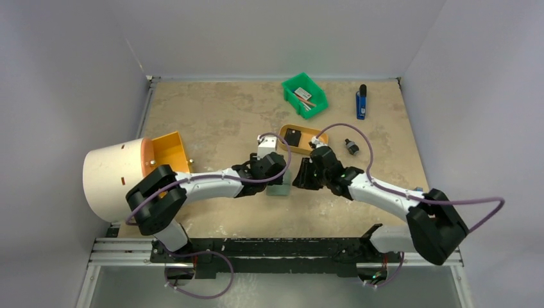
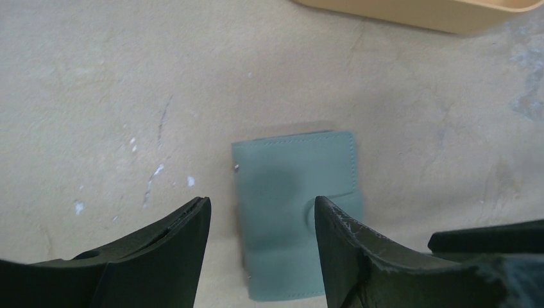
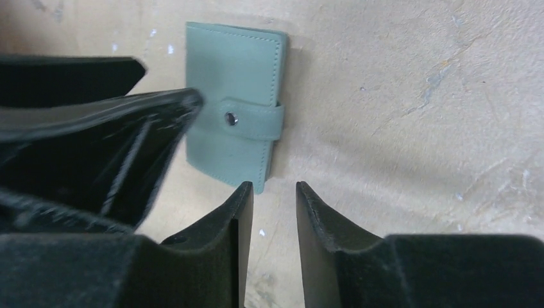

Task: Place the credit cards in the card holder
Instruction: Place the card holder at the center of the board, then adjust the card holder at the center of the board.

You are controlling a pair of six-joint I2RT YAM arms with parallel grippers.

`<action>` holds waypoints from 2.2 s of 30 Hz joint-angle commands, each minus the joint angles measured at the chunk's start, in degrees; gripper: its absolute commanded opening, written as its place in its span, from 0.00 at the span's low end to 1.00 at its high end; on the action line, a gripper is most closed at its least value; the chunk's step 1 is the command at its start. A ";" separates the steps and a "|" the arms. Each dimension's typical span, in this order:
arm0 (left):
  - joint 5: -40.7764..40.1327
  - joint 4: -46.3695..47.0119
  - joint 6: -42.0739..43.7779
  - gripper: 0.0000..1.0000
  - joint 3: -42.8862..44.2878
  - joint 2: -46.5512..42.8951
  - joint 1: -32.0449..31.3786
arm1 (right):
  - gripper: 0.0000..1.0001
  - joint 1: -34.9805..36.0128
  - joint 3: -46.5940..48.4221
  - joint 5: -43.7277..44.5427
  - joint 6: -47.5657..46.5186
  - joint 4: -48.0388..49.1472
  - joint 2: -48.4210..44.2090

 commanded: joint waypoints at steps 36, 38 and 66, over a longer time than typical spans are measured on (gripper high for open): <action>7.60 11.31 -3.43 0.12 -9.93 -1.06 2.23 | 0.21 1.41 9.03 0.97 -3.08 3.72 16.85; 5.57 9.93 -3.61 0.15 -9.94 -2.22 2.23 | 0.23 1.32 8.25 0.77 -2.61 0.61 14.65; -25.66 -19.28 -4.27 0.63 -4.39 -45.12 2.20 | 0.52 22.78 27.06 9.10 -15.44 -2.97 24.87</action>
